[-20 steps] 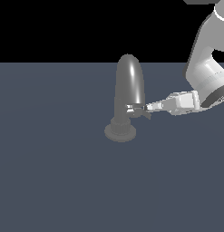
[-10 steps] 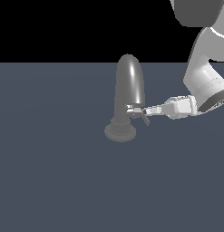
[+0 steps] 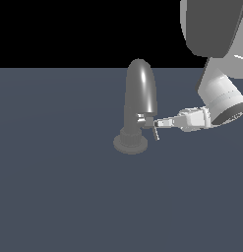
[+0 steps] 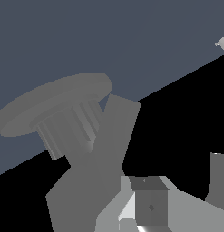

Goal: Turn on the faucet by rotating a designated handle.

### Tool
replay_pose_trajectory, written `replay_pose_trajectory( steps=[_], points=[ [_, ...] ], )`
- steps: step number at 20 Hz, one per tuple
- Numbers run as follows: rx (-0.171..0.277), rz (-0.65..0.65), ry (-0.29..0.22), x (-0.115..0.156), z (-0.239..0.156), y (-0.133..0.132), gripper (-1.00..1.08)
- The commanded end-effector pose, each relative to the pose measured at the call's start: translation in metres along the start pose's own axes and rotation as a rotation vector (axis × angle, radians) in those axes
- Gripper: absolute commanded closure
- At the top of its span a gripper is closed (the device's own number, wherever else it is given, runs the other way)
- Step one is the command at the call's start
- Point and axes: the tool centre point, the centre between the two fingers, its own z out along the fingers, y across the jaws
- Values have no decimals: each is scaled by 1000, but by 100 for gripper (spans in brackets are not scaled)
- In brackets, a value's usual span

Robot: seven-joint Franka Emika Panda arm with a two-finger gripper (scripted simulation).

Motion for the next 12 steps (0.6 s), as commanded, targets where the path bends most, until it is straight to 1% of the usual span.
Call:
replay_pose_trajectory(
  steps=[1, 12],
  points=[
    [16, 33, -2, 27, 5, -17, 108],
    [19, 54, -9, 48, 5, -35, 108]
  ],
)
